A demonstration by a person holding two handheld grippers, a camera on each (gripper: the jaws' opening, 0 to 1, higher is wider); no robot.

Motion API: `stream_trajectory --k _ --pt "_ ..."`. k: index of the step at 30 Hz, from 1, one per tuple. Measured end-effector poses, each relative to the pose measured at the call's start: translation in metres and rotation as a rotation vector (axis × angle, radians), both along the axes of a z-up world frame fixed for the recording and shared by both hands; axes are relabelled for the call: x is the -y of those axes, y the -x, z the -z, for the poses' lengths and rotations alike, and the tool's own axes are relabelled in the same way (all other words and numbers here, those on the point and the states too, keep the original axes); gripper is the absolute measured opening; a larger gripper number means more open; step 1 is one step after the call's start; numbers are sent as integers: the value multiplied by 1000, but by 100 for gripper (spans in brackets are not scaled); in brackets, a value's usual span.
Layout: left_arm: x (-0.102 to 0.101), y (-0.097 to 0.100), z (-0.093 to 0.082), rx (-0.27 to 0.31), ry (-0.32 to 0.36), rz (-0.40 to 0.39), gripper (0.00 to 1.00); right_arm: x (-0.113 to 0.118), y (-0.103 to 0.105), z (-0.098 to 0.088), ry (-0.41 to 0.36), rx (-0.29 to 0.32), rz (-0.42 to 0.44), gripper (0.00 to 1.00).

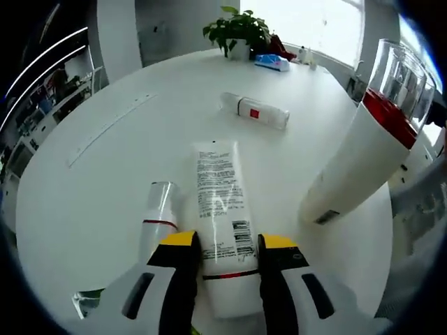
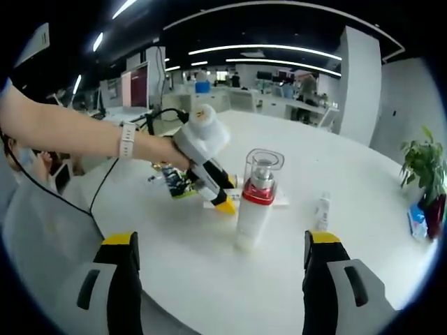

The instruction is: Arrange the skincare products in the storage area until every visible bottle or jar stands upright without overlapping.

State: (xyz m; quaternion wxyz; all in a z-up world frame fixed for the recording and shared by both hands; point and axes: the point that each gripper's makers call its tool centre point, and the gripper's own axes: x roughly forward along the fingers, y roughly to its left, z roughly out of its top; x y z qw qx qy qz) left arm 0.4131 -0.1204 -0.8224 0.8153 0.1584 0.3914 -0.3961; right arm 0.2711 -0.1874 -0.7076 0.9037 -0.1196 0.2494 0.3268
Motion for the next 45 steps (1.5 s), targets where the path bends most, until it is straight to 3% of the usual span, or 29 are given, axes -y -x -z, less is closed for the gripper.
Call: stream_trajectory --k 11,14,21,25,27,33,36,40,45 --pt "-11 -3 -1 34 -7 -26 28 -1 1 4 23 -7 -9 96" --pt "-14 4 -1 35 -12 -28 28 -1 1 5 29 -11 -11 96" --pt "-24 22 -3 -13 19 -67 28 -4 5 11 48 -30 -38 92" --pt "-28 39 -4 -42 43 -56 28 -7 9 14 59 -40 -59 90" --pt "-30 36 -5 -40 35 -56 28 -9 13 18 76 -48 -77 88" --pt "-42 52 -7 -77 47 -56 28 -6 10 20 108 -39 -78 87" --pt "-44 62 -7 -87 52 -47 28 -14 17 24 132 -43 -129 85" --pt "-50 66 -8 -116 78 -60 28 -30 32 26 77 -88 -208 79" --pt "-60 84 -8 -136 103 -109 28 -38 39 29 47 -121 -248 75"
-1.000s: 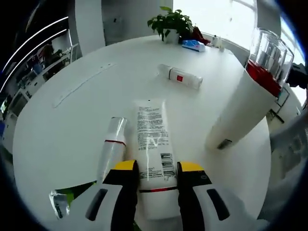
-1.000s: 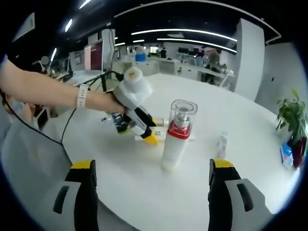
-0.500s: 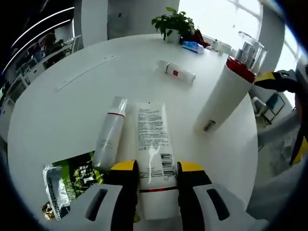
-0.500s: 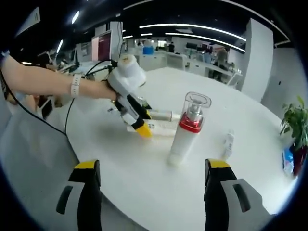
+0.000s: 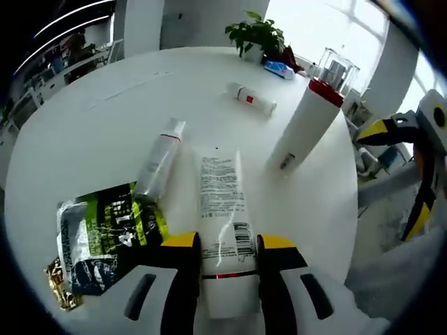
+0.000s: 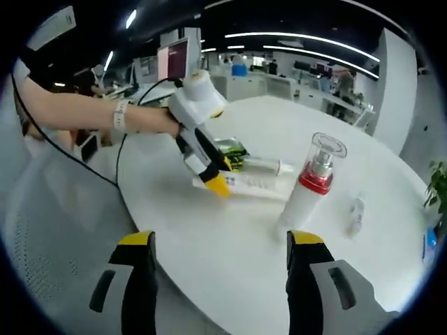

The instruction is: Arrange the skincare products in the storage area until every visible bottle or jar stands upright without overlapping.

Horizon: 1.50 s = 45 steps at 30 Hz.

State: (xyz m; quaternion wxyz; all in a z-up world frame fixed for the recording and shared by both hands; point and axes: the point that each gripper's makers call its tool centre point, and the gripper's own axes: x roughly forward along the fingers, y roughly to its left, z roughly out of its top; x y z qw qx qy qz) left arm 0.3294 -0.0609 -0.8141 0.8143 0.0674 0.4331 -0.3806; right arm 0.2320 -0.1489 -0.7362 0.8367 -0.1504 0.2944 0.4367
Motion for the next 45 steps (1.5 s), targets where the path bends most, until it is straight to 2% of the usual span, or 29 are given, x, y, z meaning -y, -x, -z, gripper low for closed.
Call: stream_trajectory --k 3,7,10,15,17,18,19,21,22,26,32,34,35,37,38,40,43,45 --pt "-7 3 -1 -52 74 -49 28 -2 2 2 -11 -19 -20 72" --pt "-15 12 -1 -75 129 -94 28 -2 1 1 -2 4 -49 65" --pt "-21 15 0 -120 192 -115 28 -2 0 -3 -33 -15 -44 66" --pt "-21 27 -6 -156 273 -150 28 -2 -5 -10 -104 -53 -12 66" --pt "-22 30 -7 -170 295 -157 28 2 -10 -8 -70 -31 -16 65" --pt "-21 33 -8 -180 319 -162 28 5 -15 -6 -26 6 -31 65" --pt "-20 36 -9 -189 339 -167 28 3 -15 -5 -31 -5 -32 64" --pt "-19 41 -11 -209 377 -177 28 -1 -15 -3 -55 -45 -34 63" --pt "-19 42 -12 -214 387 -179 28 -4 -16 -5 -98 -72 -20 63" --pt "-22 46 -12 -231 412 -178 28 -2 -24 -3 -148 -123 18 62" --pt "-23 54 -15 -276 469 -200 28 -2 -24 11 -260 -299 127 61" --pt "-20 58 -17 -277 470 -196 28 2 -34 19 -280 -318 204 61" --pt "-18 62 -18 -276 466 -192 28 3 -37 23 -262 -309 194 61" --pt "-15 67 -18 -275 463 -180 28 0 -39 30 -293 -363 238 62" --pt "-14 68 -18 -277 462 -177 28 -5 -39 32 -335 -422 251 61" --pt "-13 69 -18 -281 464 -171 28 -11 -36 33 -383 -460 282 61" --pt "-11 71 -19 -283 464 -159 28 -19 -33 40 -412 -510 307 61" --pt "-12 71 -18 -287 465 -157 28 -22 -34 45 -415 -520 320 61"
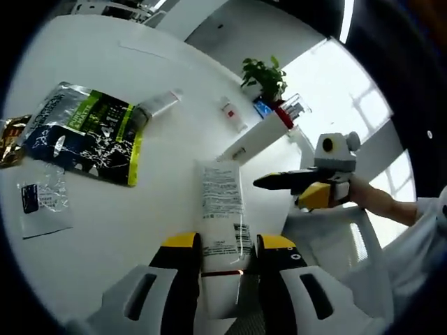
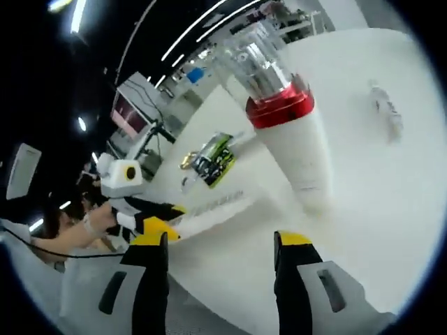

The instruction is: Arrange the skincare products in the storage area until every visible bottle or jar stands upright without overlapping.

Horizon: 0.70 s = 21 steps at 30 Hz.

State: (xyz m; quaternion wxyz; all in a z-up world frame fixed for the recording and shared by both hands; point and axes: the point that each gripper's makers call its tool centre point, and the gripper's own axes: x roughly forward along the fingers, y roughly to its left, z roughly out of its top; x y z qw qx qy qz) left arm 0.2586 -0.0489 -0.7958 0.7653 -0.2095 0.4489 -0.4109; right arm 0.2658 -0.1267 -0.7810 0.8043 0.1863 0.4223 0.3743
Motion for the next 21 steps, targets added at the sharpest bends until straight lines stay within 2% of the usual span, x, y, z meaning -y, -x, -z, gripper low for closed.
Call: stream_trajectory --k 2,4,10,12,16,19,21 --pt "0 0 0 0 1 0 28 -2 -3 3 -11 -11 25 61" --pt "0 1 -1 1 1 2 28 -3 -6 5 -39 -50 64 60" --pt "3 9 0 14 -13 37 28 -5 -13 11 -51 -61 73 59" --pt "6 13 -1 14 -13 50 28 -7 -15 11 -64 -82 90 57" --pt "6 13 1 15 -15 64 28 -7 -17 17 -41 -72 92 57" --pt "5 14 3 19 -21 78 28 -7 -19 20 -66 -107 129 55" --pt "6 16 3 24 -27 91 28 -8 -20 19 -76 -106 127 54"
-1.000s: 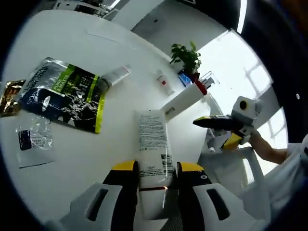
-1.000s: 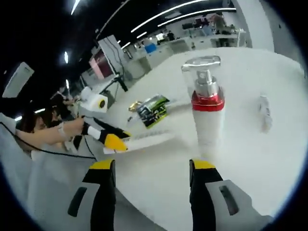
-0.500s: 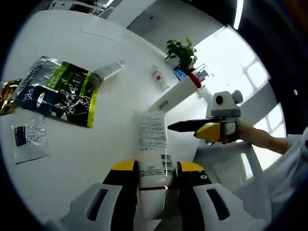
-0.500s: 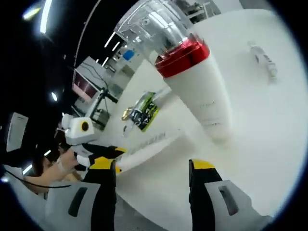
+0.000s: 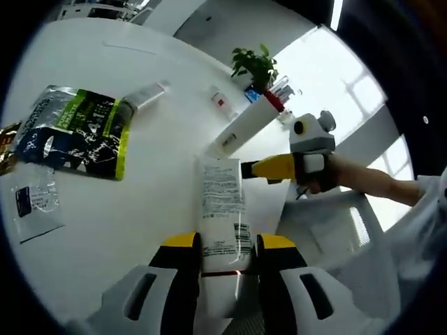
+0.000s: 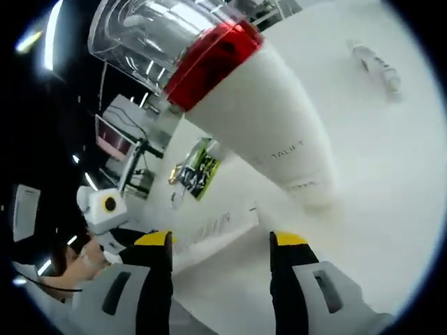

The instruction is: Arrange the skincare products in the storage area until every visible bottle or jar stands upright without overlapping.

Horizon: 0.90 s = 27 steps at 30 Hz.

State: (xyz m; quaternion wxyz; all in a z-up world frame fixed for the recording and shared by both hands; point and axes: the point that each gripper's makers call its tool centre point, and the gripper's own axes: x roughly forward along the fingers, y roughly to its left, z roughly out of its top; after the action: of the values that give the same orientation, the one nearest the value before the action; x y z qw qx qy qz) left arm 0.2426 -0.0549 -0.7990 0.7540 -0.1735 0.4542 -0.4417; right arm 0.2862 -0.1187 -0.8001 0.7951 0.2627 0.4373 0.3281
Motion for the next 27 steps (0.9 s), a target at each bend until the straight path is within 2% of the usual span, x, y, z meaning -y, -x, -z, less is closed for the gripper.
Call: stream_trajectory --k 4,7,15,20,24,27 --pt "0 0 3 10 -10 24 28 -2 0 3 8 3 -4 48" --pt "4 4 4 39 -43 62 28 -4 -2 8 -32 -36 29 44" --pt "3 4 7 56 -78 101 28 4 -8 23 -1 -56 59 21" --pt "4 5 11 84 -119 148 28 3 -8 23 -13 -58 56 20" --pt "3 6 16 103 -158 176 28 -2 -10 22 -10 -7 33 21" --pt "1 5 18 123 -174 191 28 -6 -8 22 -56 -74 44 19"
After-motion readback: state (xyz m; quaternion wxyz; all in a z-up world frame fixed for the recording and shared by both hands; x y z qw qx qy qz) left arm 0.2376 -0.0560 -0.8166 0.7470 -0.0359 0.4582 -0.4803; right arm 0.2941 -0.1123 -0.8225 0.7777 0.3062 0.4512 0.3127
